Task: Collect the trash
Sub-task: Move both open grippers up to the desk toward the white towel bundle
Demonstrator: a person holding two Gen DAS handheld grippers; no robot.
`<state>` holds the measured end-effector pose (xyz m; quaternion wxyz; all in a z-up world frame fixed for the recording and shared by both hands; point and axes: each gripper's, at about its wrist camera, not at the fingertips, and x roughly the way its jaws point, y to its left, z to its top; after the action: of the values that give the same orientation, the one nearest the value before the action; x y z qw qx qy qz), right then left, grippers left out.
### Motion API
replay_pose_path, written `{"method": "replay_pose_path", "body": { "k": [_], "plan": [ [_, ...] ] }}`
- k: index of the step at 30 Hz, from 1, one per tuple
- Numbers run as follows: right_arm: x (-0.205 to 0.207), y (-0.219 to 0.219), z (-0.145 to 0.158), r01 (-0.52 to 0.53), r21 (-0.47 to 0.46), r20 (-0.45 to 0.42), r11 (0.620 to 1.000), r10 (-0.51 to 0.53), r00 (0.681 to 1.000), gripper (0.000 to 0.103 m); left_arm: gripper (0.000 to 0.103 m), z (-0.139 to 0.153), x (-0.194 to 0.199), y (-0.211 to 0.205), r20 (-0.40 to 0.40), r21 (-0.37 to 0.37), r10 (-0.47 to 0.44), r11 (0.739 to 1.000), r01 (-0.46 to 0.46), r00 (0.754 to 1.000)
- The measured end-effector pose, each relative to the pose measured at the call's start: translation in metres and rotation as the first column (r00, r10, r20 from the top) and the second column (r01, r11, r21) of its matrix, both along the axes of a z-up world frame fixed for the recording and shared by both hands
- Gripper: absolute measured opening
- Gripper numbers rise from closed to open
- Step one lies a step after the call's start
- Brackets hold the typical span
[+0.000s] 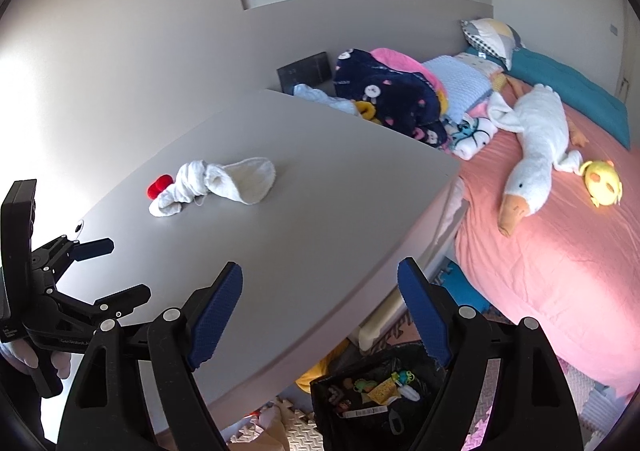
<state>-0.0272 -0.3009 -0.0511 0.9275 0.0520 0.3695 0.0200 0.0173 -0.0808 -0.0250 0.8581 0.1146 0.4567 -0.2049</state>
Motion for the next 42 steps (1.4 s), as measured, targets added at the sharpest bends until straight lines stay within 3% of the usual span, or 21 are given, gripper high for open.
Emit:
{"method": "replay_pose_path", "body": {
  "k": [19, 35, 42],
  "plan": [
    [0.069, 0.052, 0.009, -0.18, -0.002, 0.029, 0.984, 0.18, 0.983, 0.08, 0.097, 0.007, 0.032, 0.064, 0.011, -0.04, 0.217, 0.976, -0.216, 0.976],
    [0.109, 0.083, 0.006, -0.249, 0.0, 0.018, 0.968, 0.249, 0.968, 0.08, 0.097, 0.001, 0.078, 0.089, -0.007, -0.102, 0.305, 0.947, -0.304, 0.952],
    [0.126, 0.092, 0.004, -0.268, 0.001, 0.01, 0.963, 0.268, 0.963, 0.08, 0.087, -0.007, 0.103, 0.096, -0.042, -0.127, 0.32, 0.938, -0.322, 0.947]
  ]
}}
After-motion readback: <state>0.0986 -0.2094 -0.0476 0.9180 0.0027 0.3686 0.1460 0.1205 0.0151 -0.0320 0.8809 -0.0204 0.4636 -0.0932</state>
